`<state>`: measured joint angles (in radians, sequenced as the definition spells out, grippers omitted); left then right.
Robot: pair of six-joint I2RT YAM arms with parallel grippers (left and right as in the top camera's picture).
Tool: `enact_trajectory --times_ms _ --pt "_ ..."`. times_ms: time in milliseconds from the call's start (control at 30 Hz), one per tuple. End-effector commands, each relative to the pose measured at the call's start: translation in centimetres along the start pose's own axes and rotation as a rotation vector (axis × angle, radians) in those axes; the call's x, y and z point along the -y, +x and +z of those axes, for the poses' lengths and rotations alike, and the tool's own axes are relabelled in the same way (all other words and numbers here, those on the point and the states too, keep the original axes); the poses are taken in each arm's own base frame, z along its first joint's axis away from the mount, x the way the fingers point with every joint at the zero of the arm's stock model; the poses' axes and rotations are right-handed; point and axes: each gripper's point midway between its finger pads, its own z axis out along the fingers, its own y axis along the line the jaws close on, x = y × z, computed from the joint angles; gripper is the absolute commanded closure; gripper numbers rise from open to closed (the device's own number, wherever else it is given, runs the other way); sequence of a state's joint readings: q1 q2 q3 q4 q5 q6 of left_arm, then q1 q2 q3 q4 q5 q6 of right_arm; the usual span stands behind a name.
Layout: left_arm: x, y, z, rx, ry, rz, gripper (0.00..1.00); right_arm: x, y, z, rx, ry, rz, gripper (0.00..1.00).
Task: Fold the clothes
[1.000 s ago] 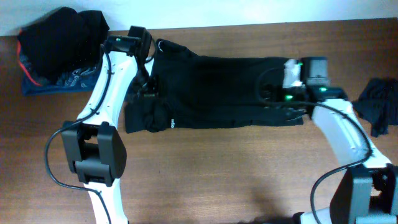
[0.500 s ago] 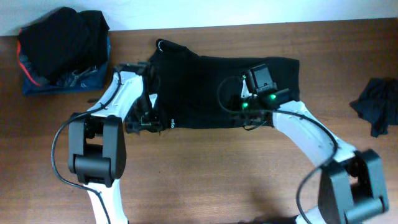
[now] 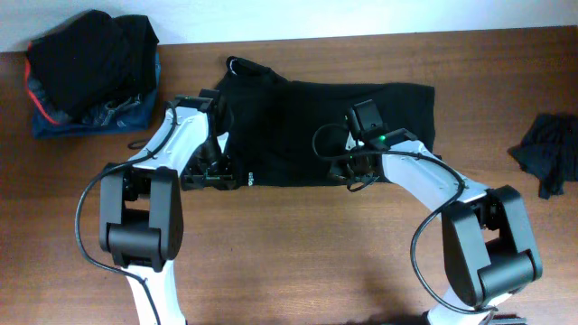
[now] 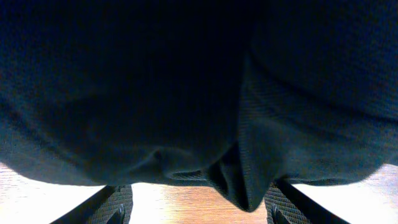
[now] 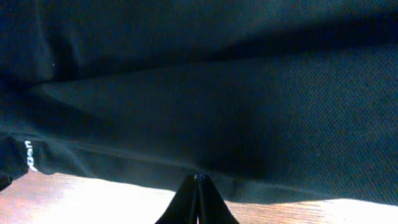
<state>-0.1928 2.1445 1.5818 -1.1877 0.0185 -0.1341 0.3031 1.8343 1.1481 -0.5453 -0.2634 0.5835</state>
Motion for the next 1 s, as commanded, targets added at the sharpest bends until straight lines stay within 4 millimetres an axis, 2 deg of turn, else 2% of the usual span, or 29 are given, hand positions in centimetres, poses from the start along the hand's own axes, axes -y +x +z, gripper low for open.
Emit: enact_trajectory --times_ms 0,100,200,333,400,600,767,967 --pt "-1.8 0.9 0.3 -0.018 -0.043 -0.016 0.33 0.3 0.0 0.7 -0.009 0.015 0.024 0.95" --pt "-3.1 1.8 0.9 -0.054 -0.040 -0.052 0.33 0.3 0.0 0.9 -0.007 0.015 0.028 0.95" --pt "-3.8 1.7 0.9 -0.054 -0.035 -0.072 0.33 0.5 0.2 1.3 -0.018 0.023 0.048 0.95" --pt "-4.2 1.7 0.9 -0.054 -0.033 -0.083 0.33 1.2 0.5 2.6 -0.044 0.040 0.073 0.96" --pt "-4.2 1.7 0.9 -0.054 -0.033 -0.082 0.33 1.0 0.3 2.6 -0.034 0.033 0.070 0.96" --pt "-4.2 1.7 0.9 -0.053 -0.033 -0.082 0.33 0.5 -1.0 2.6 0.013 0.006 0.059 0.95" --pt "-4.2 1.7 0.9 -0.053 -0.033 -0.082 0.33 1.1 -2.4 2.3 0.051 -0.007 0.076 0.94" --pt "-4.2 1.7 0.9 -0.053 -0.033 -0.082 0.33 1.4 -5.8 1.5 0.157 -0.051 0.085 0.89"
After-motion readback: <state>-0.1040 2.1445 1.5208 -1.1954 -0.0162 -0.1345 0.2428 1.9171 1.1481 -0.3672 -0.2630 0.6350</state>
